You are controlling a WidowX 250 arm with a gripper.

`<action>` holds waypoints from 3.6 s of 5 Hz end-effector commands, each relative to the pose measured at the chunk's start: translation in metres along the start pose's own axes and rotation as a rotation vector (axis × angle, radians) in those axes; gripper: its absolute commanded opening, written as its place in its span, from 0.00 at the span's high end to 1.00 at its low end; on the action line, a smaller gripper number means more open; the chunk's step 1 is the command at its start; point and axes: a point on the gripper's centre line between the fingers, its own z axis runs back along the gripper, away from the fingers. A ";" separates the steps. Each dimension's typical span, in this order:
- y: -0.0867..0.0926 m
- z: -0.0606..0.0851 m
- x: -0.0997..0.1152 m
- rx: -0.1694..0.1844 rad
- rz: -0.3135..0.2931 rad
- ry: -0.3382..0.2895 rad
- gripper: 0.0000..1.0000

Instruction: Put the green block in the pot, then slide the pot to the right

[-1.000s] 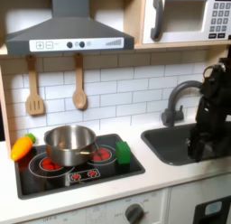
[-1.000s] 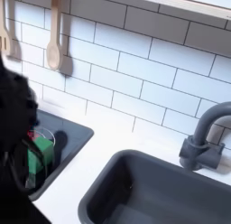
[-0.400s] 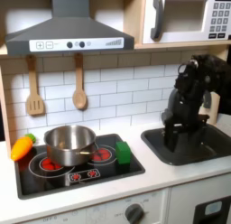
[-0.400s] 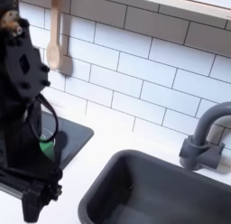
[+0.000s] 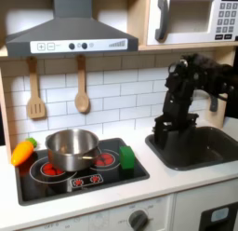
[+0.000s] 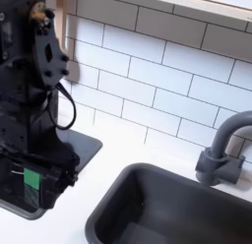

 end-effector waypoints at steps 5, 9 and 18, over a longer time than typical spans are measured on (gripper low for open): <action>0.044 -0.039 0.074 0.024 -0.006 -0.005 0.00; 0.043 -0.073 0.082 0.014 -0.041 0.057 0.00; 0.036 -0.110 0.087 0.004 -0.066 0.126 0.00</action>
